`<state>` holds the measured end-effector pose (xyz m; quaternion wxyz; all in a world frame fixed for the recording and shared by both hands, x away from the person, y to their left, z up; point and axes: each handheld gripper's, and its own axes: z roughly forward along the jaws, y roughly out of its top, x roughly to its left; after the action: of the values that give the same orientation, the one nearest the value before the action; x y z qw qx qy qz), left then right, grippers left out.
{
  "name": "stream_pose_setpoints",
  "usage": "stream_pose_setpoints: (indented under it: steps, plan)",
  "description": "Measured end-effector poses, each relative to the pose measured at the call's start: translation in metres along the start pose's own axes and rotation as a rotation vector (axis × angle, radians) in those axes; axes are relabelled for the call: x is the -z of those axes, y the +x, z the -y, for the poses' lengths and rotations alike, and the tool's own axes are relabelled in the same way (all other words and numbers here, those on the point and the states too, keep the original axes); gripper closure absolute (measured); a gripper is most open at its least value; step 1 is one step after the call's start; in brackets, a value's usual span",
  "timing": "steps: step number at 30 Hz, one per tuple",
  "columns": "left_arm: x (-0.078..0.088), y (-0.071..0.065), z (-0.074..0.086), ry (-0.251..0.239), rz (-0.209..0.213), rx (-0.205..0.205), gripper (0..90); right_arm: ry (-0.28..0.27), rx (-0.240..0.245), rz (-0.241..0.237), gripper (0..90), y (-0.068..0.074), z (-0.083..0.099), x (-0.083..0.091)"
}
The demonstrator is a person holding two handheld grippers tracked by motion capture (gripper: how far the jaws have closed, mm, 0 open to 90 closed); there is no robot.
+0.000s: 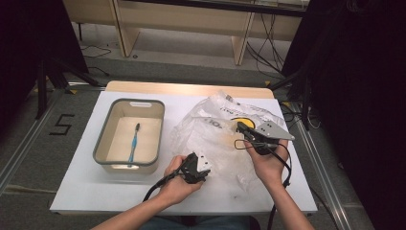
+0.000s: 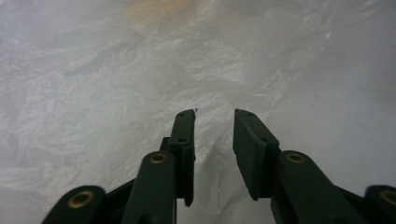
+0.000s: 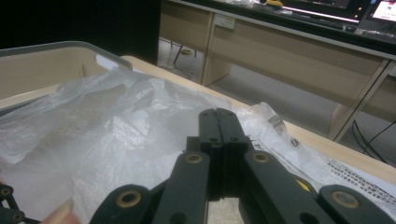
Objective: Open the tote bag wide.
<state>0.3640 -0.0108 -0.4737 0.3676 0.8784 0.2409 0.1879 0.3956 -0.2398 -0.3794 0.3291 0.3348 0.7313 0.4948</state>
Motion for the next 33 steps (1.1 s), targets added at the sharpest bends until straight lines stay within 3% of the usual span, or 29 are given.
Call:
stream_pose_setpoints:
  steps: [8,16,22,33]
  plan:
    - [0.021,0.000,-0.006,-0.051,0.011,0.026,54.3,-0.001,0.000,0.002,90.0,-0.001,0.000,0.001]
    - [0.037,-0.003,-0.005,-0.066,0.021,0.035,43.5,0.000,0.000,0.001,90.0,-0.001,0.000,0.001]
    - [0.047,0.002,-0.003,-0.080,0.030,0.051,39.2,0.004,0.002,-0.002,90.0,0.000,0.001,0.000]
    - [0.067,0.014,0.006,-0.106,0.048,0.039,34.6,0.006,-0.003,0.000,90.0,0.000,0.002,-0.001]
